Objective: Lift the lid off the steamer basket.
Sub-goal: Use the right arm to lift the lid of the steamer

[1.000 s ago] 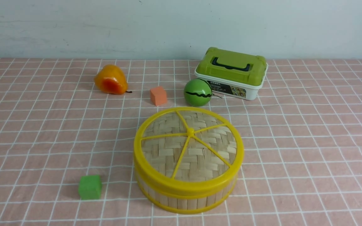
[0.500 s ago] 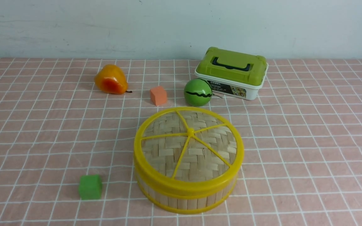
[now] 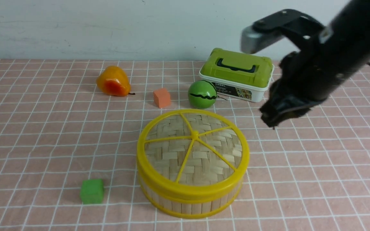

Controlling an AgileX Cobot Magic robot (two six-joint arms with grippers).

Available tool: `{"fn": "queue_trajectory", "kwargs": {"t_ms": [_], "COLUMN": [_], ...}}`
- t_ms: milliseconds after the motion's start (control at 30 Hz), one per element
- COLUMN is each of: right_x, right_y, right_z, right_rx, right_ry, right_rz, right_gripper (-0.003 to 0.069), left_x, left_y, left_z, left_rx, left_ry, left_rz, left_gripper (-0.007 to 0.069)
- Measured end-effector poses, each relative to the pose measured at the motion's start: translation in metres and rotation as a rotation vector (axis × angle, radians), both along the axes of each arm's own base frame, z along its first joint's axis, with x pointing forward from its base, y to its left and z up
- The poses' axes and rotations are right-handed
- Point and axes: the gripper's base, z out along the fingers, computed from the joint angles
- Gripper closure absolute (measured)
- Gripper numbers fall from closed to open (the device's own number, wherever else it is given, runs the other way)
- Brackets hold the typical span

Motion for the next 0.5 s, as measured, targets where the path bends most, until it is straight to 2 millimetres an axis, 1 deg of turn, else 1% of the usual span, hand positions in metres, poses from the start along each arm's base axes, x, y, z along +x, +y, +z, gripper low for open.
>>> {"fn": "queue_trajectory", "kwargs": {"t_ms": [67,133,200,300,367,400,433,467,500], "right_x": [0.009,0.018,0.031,0.045,0.052,0.054,0.061,0.064,0.065], "right_y": [0.013,0.026,0.045,0.065,0.075,0.077,0.083,0.085,0.085], "right_z": [-0.002,-0.009,-0.016,-0.03,-0.039,-0.041,-0.051,-0.056,-0.057], "right_rx": [-0.009,-0.021,-0.023,-0.028,-0.029,-0.03,-0.037,-0.04,-0.04], "right_ry": [-0.008,-0.004,-0.009,0.002,0.012,0.014,0.026,0.033,0.033], "right_rz": [-0.001,0.006,0.024,0.042,0.041,0.042,0.042,0.04,0.04], "right_gripper": [0.0636,0.0624,0.0592,0.0519,0.0459,0.0444,0.038,0.0354,0.0348], "left_x": [0.0,0.0,0.0,0.0,0.0,0.0,0.0,0.0,0.0], "left_y": [0.0,0.0,0.0,0.0,0.0,0.0,0.0,0.0,0.0], "left_z": [0.0,0.0,0.0,0.0,0.0,0.0,0.0,0.0,0.0], "left_rx": [0.0,0.0,0.0,0.0,0.0,0.0,0.0,0.0,0.0], "left_ry": [0.0,0.0,0.0,0.0,0.0,0.0,0.0,0.0,0.0], "left_rz": [0.0,0.0,0.0,0.0,0.0,0.0,0.0,0.0,0.0], "left_gripper": [0.0386,0.0386,0.0386,0.0386,0.0386,0.0386,0.0386,0.0386,0.0386]}}
